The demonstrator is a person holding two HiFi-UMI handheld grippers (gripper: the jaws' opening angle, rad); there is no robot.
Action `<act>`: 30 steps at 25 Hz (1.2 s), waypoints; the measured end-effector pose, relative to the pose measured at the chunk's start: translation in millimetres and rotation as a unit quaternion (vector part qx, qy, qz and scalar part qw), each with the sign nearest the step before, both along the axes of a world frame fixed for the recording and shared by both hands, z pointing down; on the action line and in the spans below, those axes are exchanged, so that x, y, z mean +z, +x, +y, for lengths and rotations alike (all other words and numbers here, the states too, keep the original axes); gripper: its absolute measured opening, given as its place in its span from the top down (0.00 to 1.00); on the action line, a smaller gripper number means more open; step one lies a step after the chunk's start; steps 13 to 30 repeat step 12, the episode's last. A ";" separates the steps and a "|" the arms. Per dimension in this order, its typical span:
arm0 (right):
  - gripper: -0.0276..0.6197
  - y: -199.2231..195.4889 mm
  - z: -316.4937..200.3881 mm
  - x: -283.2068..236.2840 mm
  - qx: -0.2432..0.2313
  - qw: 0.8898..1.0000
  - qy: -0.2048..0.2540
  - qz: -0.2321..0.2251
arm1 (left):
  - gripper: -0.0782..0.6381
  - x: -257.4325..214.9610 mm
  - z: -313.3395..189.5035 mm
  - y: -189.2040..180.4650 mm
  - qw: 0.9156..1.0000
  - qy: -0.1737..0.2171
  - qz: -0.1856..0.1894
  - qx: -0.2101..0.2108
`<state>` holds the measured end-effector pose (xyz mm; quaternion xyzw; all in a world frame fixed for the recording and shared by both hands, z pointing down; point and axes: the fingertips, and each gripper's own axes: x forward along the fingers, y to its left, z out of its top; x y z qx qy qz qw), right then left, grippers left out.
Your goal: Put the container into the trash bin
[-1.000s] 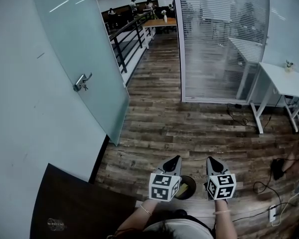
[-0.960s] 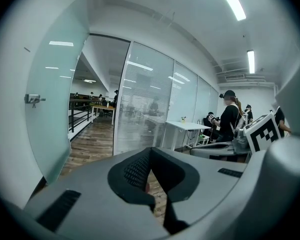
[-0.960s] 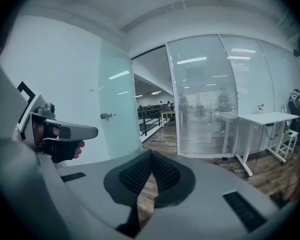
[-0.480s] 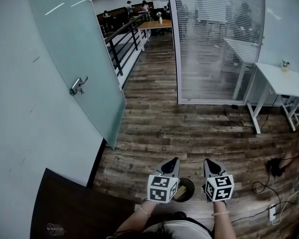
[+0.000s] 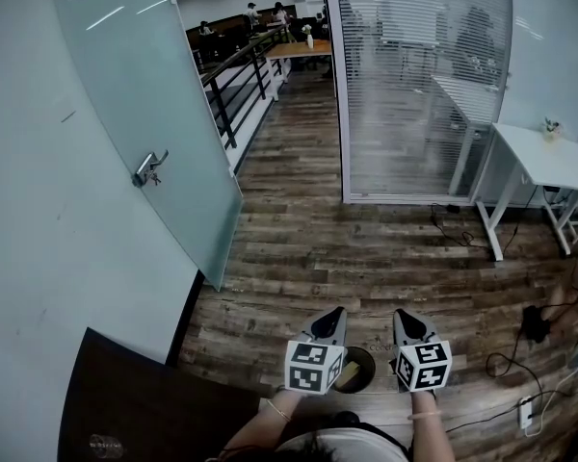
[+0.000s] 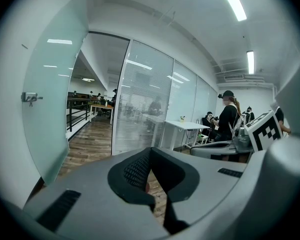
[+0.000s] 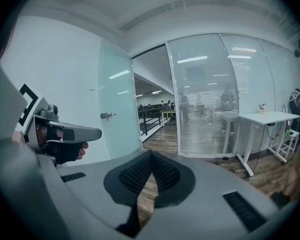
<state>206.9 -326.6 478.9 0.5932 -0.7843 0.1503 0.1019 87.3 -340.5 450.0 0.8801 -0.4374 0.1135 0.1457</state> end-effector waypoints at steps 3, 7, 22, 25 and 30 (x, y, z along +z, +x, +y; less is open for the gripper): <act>0.95 -0.3 -1.3 -0.2 -0.001 1.000 0.000 0.000 | 0.87 1.0 -0.8 0.5 1.000 -0.002 0.000 0.001; 0.95 0.2 -0.7 0.6 0.001 1.000 -0.001 0.000 | 0.87 2.6 0.1 1.0 1.000 -0.004 0.000 0.002; 0.95 0.9 -0.7 3.6 0.004 1.000 -0.001 0.000 | 0.87 5.1 0.9 1.2 1.000 -0.005 -0.002 0.006; 0.95 0.9 -0.7 3.6 0.004 1.000 -0.001 0.000 | 0.87 5.1 0.9 1.2 1.000 -0.005 -0.002 0.006; 0.95 0.9 -0.7 3.6 0.004 1.000 -0.001 0.000 | 0.87 5.1 0.9 1.2 1.000 -0.005 -0.002 0.006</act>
